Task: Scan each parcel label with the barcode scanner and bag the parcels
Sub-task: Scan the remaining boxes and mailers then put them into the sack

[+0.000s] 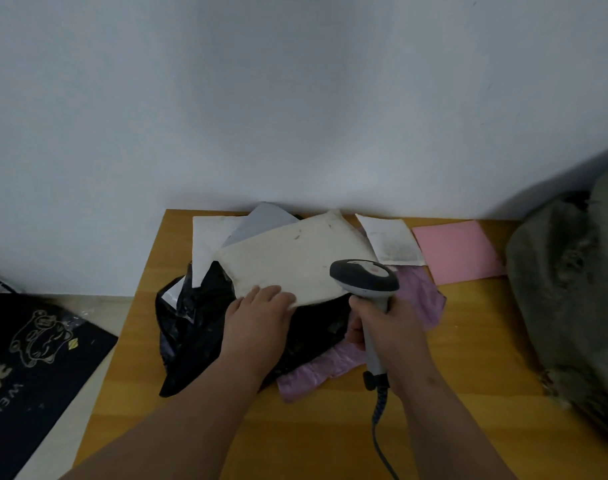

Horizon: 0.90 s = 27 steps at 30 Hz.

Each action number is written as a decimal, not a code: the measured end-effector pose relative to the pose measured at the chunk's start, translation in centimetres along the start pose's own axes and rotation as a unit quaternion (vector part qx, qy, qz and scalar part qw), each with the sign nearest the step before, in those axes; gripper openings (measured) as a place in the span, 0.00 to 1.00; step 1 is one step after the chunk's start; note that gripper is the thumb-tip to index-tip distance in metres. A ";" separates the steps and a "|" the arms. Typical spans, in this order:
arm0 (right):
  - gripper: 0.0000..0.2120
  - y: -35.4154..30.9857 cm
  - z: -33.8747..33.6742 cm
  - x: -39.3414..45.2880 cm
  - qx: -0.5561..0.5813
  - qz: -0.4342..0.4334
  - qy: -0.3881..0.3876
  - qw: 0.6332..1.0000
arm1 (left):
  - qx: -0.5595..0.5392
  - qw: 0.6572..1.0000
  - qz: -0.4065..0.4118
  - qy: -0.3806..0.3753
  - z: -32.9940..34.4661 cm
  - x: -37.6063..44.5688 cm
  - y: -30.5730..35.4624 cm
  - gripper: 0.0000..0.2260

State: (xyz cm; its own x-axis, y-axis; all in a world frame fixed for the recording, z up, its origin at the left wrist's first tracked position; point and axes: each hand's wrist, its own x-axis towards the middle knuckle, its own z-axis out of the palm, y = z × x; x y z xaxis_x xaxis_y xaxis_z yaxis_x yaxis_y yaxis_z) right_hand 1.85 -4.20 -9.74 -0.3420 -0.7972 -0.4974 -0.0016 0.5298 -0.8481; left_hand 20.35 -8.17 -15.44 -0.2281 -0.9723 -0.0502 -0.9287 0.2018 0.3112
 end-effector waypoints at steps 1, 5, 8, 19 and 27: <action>0.10 -0.1 0.0 -0.3 0.014 -0.004 0.002 1.000 | -0.011 1.000 -0.001 0.014 -0.4 0.2 0.2 0.11; 0.08 -0.7 -0.9 -2.0 0.042 -0.031 0.020 0.998 | -0.043 0.998 -0.011 0.048 -2.1 0.4 1.8 0.13; 0.06 -0.9 -2.3 -3.2 0.047 -0.060 0.038 0.996 | -0.071 0.995 -0.014 0.076 -3.3 -0.1 3.4 0.13; 0.03 -0.8 -9.2 -7.6 0.086 -0.081 -0.002 0.993 | -0.180 0.964 -0.107 0.164 -7.1 -5.3 10.7 0.11; 0.06 0.4 -13.2 -10.2 0.081 -0.080 -0.023 0.993 | -0.343 0.908 -0.201 0.134 -7.2 -9.4 14.6 0.08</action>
State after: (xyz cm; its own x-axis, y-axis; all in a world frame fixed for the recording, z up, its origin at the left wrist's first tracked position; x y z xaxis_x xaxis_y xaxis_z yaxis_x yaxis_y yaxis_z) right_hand -7.12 7.99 -2.63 -0.3062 -0.8822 -0.3577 0.0996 0.3440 -0.9337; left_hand 11.08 3.11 -3.56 0.2535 -0.9634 -0.0875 -0.4990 -0.2077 0.8413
